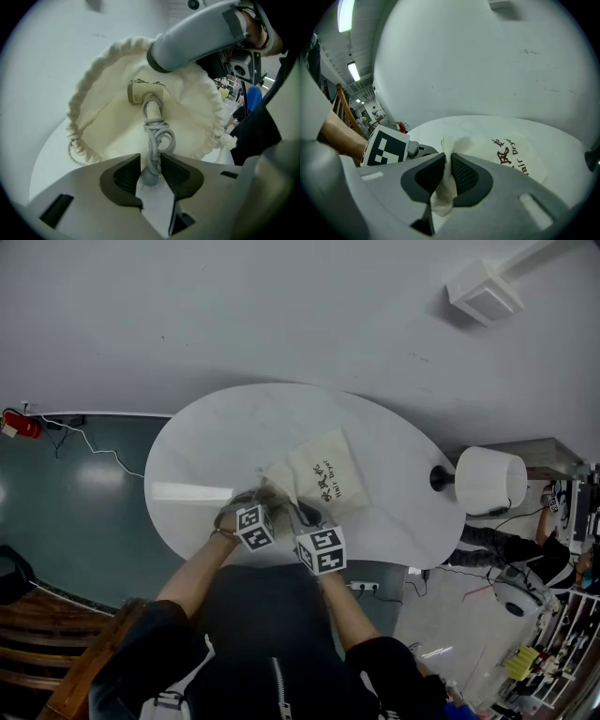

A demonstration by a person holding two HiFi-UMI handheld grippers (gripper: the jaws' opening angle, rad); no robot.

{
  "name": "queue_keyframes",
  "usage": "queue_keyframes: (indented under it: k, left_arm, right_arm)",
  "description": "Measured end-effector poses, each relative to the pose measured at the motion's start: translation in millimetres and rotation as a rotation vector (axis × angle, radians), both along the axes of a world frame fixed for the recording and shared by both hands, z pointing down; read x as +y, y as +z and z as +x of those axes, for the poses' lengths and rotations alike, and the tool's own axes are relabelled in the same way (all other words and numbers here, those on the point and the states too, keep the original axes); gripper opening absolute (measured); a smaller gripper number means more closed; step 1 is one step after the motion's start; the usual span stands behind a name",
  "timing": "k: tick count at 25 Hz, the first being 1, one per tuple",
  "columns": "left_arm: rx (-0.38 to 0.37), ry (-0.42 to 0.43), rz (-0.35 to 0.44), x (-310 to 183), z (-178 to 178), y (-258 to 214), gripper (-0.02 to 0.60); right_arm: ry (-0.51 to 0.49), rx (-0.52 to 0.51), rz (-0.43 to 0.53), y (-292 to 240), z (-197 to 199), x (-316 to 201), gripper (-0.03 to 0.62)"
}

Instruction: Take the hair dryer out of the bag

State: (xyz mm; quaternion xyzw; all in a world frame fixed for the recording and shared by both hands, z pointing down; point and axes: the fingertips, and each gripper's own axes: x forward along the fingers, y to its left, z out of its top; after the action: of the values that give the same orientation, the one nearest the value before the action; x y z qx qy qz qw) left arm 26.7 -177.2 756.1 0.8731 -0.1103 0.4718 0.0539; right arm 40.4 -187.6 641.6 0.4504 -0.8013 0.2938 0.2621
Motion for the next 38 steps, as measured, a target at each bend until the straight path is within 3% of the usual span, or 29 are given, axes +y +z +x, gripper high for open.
queue_keyframes:
  k: [11,19,38]
  left_arm:
    - [-0.028,0.041,0.025,2.9,1.7,1.8,0.120]
    - [0.009,0.043,0.020,8.6,3.6,-12.9,0.110]
    - [-0.007,0.029,0.007,14.9,-26.3,-23.0,0.110]
  right_arm:
    - [0.001,-0.009,-0.014,3.7,2.7,-1.1,0.038]
    - [-0.001,-0.013,-0.016,4.8,3.3,-0.3,0.038]
    - [-0.014,-0.007,-0.020,7.8,3.1,0.6,0.038]
